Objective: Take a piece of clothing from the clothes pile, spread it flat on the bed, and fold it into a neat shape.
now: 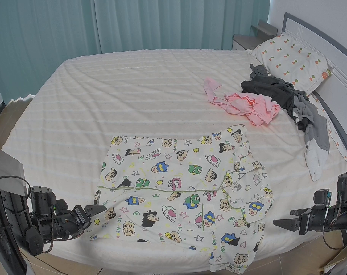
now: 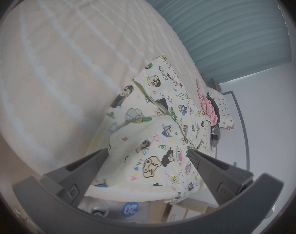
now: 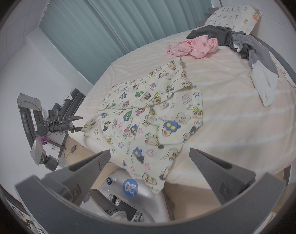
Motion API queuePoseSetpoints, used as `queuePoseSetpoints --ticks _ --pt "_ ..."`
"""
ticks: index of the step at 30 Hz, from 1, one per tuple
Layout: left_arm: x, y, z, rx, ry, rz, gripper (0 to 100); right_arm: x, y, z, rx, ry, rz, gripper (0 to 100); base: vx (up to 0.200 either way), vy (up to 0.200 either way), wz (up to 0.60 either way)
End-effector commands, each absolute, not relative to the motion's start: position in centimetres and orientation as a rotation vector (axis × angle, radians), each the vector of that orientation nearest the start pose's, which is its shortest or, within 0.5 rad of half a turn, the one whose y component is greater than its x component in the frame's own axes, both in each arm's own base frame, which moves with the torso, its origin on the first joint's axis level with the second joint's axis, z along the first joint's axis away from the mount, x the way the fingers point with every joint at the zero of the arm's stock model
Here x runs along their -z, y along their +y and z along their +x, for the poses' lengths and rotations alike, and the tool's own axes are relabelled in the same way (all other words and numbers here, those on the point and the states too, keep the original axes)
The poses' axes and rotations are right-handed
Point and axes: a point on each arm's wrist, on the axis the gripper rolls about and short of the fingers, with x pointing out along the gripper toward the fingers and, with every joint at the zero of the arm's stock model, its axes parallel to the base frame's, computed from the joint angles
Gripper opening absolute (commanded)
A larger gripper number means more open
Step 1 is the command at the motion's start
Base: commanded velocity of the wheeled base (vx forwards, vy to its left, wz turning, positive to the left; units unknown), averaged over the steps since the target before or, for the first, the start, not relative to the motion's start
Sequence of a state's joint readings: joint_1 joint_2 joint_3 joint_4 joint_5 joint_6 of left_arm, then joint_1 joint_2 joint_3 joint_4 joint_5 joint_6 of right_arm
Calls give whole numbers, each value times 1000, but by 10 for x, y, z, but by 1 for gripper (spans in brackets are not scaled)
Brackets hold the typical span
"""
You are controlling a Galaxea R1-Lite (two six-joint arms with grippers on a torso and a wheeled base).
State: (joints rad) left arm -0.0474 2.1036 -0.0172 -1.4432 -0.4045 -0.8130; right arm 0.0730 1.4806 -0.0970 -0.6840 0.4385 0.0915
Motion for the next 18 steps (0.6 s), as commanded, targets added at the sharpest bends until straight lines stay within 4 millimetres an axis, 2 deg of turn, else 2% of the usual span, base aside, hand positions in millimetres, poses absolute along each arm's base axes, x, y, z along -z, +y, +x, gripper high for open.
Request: queuePoseSetpoints --ticks 1,6,13,15,18 --pt "-8 -17 213 107 746 -861 100 -75 23 154 -470 726 211 100 0 0 0" --pt "-5 -15 218 78 700 -863 100 -76 24 153 -478 724 206 100 0 0 0" --pt "0 -21 213 116 783 -868 100 -76 24 151 -477 719 206 100 0 0 0" --pt "3 -35 208 139 848 -837 100 -77 24 152 -477 715 205 100 0 0 0" --pt "1 -40 206 141 860 -839 100 -77 24 152 -477 715 205 100 0 0 0"
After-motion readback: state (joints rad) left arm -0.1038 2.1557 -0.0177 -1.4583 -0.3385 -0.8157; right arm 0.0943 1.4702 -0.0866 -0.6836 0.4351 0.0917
